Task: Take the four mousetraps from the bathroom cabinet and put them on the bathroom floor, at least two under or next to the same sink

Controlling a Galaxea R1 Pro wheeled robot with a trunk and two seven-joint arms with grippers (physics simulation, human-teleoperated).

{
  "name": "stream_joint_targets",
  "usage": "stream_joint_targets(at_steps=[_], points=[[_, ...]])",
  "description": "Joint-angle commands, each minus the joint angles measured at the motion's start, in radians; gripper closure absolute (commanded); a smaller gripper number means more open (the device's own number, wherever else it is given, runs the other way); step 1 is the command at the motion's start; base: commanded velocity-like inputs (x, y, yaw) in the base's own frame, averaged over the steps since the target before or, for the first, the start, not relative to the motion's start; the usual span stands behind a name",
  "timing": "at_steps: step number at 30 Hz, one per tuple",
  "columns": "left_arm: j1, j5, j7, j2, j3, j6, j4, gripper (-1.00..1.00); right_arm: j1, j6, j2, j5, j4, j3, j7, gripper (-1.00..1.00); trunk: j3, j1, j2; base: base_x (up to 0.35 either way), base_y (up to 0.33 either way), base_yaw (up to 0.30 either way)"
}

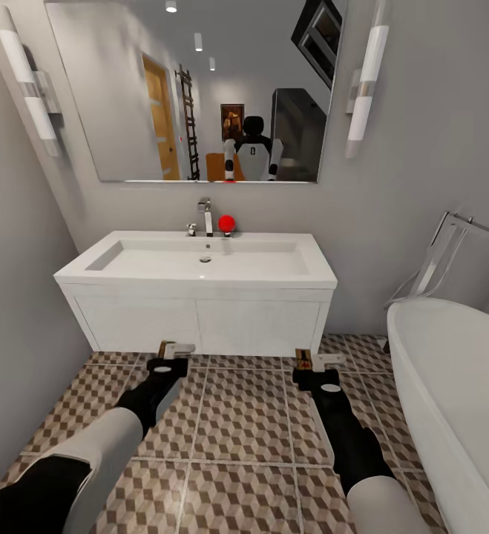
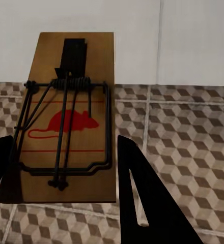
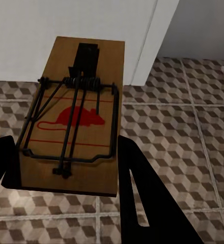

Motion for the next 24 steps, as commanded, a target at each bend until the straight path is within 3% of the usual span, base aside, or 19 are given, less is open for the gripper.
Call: stream_joint_targets(at_steps=[1, 24], points=[[0.0, 0.004, 0.008, 0.001, -0.009, 0.003, 0.003, 1.0, 0.0, 0.005, 0.001, 0.005, -0.001, -0.002, 0.003, 1.0, -0.001, 0.0, -0.001, 0.0, 0.0, 0.0], [0.007, 0.009, 0.013, -0.015, -0.006, -0.013, 0.069, 1.0, 0.0, 0.004, 0.001, 0.008, -0.002, -0.002, -0.001, 1.0, -0.001, 0.0, -0.001, 0.0, 0.0, 0.0]])
